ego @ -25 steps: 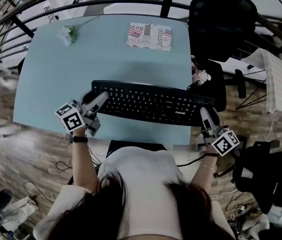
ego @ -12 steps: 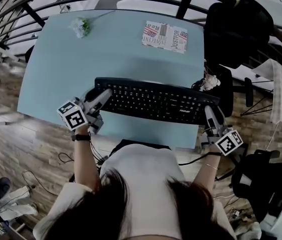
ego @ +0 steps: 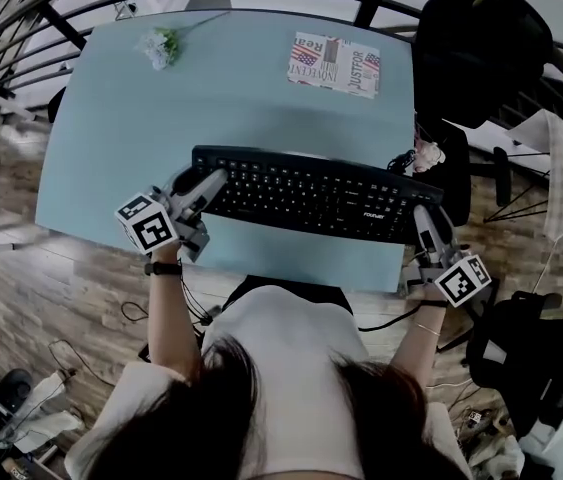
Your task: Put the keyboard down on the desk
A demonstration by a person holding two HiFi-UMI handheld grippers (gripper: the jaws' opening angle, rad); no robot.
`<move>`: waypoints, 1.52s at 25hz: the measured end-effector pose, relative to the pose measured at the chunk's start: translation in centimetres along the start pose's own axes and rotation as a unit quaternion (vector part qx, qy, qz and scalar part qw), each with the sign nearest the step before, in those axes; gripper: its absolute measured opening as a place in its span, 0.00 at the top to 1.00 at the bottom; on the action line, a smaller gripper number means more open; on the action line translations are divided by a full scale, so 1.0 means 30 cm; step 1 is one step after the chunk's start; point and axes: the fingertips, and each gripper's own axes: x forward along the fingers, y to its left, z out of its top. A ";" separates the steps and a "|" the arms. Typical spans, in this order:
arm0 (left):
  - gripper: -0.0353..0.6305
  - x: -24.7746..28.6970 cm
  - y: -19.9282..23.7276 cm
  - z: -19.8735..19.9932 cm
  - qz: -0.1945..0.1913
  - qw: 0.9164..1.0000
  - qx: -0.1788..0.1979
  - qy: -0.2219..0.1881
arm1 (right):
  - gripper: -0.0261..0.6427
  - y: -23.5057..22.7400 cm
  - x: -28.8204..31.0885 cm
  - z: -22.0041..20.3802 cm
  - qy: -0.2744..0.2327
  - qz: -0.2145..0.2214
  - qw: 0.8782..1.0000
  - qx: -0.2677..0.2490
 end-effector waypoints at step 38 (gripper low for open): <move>0.56 0.186 0.365 -0.248 0.072 0.991 -0.060 0.093 | 0.70 -0.390 0.175 -0.326 0.115 -0.097 0.988 0.046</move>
